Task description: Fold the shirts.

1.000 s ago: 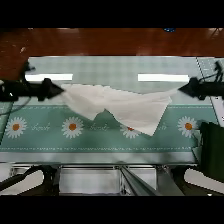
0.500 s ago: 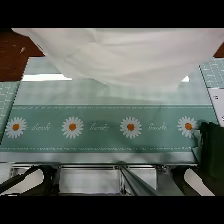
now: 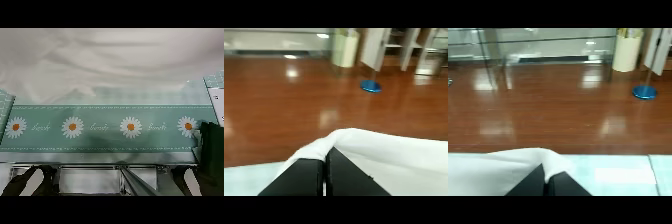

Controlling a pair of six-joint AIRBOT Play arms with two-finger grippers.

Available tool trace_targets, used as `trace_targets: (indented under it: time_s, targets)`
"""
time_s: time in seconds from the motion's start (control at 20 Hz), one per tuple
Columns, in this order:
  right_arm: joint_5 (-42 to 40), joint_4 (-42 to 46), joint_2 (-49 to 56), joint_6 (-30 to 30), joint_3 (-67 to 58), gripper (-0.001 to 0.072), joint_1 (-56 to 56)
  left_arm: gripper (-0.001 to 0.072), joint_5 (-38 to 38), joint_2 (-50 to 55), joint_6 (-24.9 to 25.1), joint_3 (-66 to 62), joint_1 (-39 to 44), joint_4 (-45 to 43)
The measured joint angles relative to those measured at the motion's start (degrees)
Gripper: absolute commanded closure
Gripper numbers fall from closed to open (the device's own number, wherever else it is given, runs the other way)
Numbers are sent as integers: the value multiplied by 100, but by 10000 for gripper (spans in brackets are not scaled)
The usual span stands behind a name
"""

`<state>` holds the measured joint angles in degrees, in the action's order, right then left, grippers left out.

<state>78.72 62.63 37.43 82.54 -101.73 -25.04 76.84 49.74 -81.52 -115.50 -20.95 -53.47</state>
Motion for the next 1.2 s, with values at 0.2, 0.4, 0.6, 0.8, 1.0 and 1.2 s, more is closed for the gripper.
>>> trace_targets:
  time_s: [0.2,0.4,0.6,0.8,1.0,1.2]
  targets:
    - [533,525,-372,247,26,690,0,688,208,-691,-413,-31,1235,-1858]
    - [739,448,-476,323,590,690,2,688,651,-883,-787,389,2144,-3344]
    - [717,20,-267,129,1790,690,2,688,726,-647,-1080,1609,2413,-3886]
    - [221,-494,509,-372,2870,690,116,687,46,111,-1379,2973,2485,-3910]
    - [-684,-496,1941,-651,3257,690,739,687,-1014,1510,-1526,3506,2500,-3541]
    - [-1753,-544,3779,-592,2739,690,1047,687,-1797,3239,-1641,2942,2398,-3191]
